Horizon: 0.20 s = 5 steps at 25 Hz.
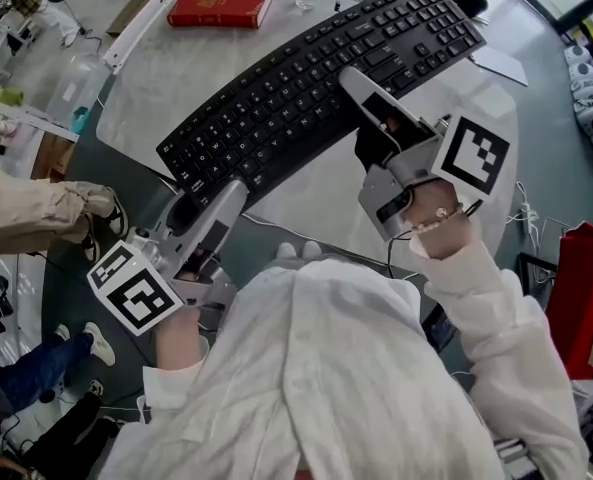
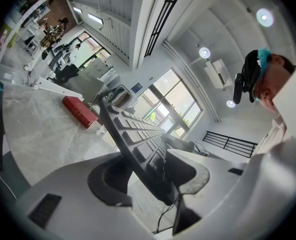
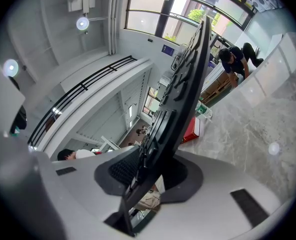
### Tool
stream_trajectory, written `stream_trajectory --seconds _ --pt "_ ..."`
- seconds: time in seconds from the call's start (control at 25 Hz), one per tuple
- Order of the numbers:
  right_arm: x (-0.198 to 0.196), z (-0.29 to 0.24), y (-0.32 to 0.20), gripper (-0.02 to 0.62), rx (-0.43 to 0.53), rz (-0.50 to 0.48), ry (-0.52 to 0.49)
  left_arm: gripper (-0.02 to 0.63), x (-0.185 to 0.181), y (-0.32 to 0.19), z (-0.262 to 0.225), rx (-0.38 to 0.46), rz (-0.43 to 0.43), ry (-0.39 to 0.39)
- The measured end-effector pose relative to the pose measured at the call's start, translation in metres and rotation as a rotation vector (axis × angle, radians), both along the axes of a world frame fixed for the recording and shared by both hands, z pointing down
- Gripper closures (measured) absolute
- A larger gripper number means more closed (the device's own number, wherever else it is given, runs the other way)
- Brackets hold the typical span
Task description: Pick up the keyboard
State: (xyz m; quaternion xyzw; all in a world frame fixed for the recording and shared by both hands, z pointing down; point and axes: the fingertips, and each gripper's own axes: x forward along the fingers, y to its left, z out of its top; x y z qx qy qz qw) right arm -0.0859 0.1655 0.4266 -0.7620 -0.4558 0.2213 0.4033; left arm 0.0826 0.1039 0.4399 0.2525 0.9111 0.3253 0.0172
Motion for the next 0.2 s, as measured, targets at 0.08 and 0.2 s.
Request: stream_trajectory --seconds 0.08,0.2 --pt "-0.0026 0.0036 -0.0013 0.471 0.012 0.004 0.009 0.391 -0.0030 -0.0013 0.0020 0.008 0.001 0.000" --pt "-0.0036 0.0107 -0.0063 0.471 0.022 0.004 0.022 0.391 -0.0053 -0.0063 0.0085 0.020 0.004 0.005"
